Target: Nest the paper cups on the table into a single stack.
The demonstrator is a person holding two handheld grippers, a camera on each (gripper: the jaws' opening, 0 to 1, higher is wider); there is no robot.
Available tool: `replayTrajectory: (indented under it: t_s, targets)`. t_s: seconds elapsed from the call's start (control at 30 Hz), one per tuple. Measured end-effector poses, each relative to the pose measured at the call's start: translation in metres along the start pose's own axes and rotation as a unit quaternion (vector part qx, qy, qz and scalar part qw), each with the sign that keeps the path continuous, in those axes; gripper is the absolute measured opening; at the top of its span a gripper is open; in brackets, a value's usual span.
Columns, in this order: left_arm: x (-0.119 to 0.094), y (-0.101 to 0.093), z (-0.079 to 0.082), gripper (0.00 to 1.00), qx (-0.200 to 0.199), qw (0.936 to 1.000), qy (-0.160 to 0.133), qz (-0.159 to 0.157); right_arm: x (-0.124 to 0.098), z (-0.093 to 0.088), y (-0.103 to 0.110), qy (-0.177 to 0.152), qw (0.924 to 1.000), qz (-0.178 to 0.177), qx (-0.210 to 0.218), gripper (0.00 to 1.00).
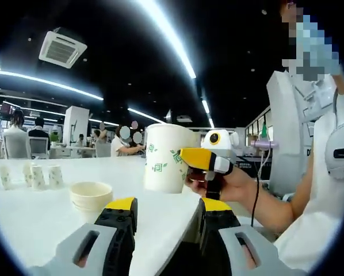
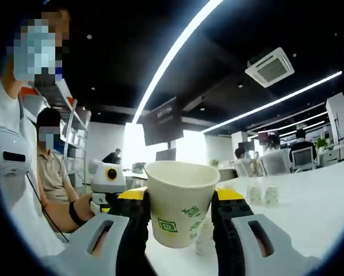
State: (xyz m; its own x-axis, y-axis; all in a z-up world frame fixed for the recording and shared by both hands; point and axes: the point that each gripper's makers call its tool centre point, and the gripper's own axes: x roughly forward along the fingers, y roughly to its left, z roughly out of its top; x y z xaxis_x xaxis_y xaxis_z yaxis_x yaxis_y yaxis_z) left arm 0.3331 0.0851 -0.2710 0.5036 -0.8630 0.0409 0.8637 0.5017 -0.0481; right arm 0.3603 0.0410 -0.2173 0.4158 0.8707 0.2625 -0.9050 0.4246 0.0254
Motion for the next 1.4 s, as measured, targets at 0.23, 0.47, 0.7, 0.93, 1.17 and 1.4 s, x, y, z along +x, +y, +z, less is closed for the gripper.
replayTrajectory:
  t_s: [0.23,0.47,0.7,0.93,1.17,1.4]
  targets:
    - [-0.018,0.012,0.004,0.46,-0.013,0.9995,-0.013,0.027,0.037,0.015,-0.010,0.014,0.9988,0.019,-0.042,0.45]
    - [-0.026,0.021,0.011,0.46,-0.012,0.9988,-0.019,0.044,0.074,0.009,-0.028,0.040,0.9967,0.030,-0.063,0.45]
    - [-0.029,0.026,0.010,0.46,-0.015,0.9985,-0.020,0.050,0.094,-0.018,-0.046,0.078,0.9944,0.035,-0.061,0.45]
    - [-0.031,0.029,0.011,0.45,-0.018,0.9982,-0.023,0.052,0.097,-0.034,-0.050,0.098,0.9928,0.040,-0.057,0.46]
    - [-0.029,0.029,0.008,0.45,-0.019,0.9983,-0.019,0.052,0.098,-0.050,-0.053,0.117,0.9905,0.045,-0.058,0.46]
    - [-0.028,0.030,0.006,0.45,-0.018,0.9983,-0.015,0.053,0.097,-0.055,-0.055,0.119,0.9901,0.047,-0.058,0.47]
